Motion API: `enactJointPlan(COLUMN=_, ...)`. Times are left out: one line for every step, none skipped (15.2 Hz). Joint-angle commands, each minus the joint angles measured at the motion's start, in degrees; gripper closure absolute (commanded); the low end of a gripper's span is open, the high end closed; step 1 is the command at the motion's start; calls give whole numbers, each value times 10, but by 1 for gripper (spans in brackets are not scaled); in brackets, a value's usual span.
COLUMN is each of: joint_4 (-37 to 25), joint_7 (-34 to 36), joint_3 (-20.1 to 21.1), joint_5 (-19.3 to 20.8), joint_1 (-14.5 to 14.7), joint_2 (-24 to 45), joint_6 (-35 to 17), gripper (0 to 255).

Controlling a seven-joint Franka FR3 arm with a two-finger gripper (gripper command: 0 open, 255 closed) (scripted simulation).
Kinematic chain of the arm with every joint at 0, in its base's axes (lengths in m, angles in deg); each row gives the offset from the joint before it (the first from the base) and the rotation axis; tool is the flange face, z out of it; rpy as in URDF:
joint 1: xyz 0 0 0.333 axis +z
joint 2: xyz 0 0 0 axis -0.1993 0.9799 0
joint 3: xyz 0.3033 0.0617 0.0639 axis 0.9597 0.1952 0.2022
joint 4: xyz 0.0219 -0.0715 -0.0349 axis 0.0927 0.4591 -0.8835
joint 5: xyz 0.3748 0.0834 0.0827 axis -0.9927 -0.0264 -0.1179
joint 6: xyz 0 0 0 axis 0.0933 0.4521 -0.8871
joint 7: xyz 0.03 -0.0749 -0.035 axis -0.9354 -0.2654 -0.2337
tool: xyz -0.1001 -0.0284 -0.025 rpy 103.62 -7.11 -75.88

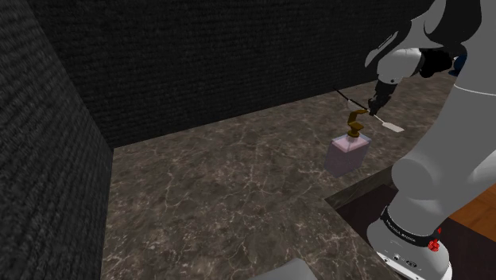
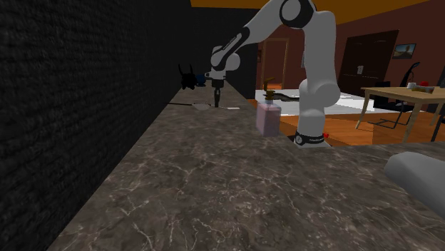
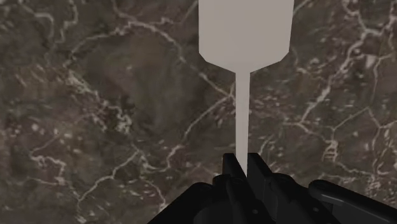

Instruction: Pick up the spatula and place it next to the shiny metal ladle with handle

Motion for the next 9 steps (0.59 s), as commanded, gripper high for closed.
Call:
enactJointPlan(joint_4=1, joint_7=0, joint_3=0, joint_5=0, joint_1=0, joint_2=1, joint_6=-1, gripper=255)
enactJointPlan(joint_4=1, joint_7=0, joint_3=0, joint_5=0, joint_1=0, joint_2=1, joint_6=-1, gripper=255)
enactJointPlan(joint_4=1, joint_7=0, joint_3=0, joint_5=0, joint_1=0, joint_2=1, joint_6=-1, gripper=255)
enactJointPlan(joint_4=1, joint_7=0, joint_3=0, joint_5=0, joint_1=0, joint_2=1, joint_6=-1, gripper=255)
enactJointPlan(joint_4=1, joint_7=0, joint_3=0, joint_5=0, joint_1=0, joint_2=0, joint_6=-1, gripper=0)
enactJointPlan(joint_4=1, joint_7=0, joint_3=0, joint_5=0, joint_1=0, joint_2=0, joint_6=-1, gripper=0)
enactJointPlan(joint_4=1, joint_7=0, joint_3=0, joint_5=0, joint_1=0, joint_2=0, joint_6=-1, gripper=0)
enactJointPlan(joint_4=1, joint_7=0, joint_3=0, joint_5=0, joint_1=0, joint_2=0, joint_6=-1, gripper=0)
enactJointPlan(joint_4=1, joint_7=0, joint_3=0, joint_5=0, joint_1=0, joint_2=0, joint_6=-1, gripper=0)
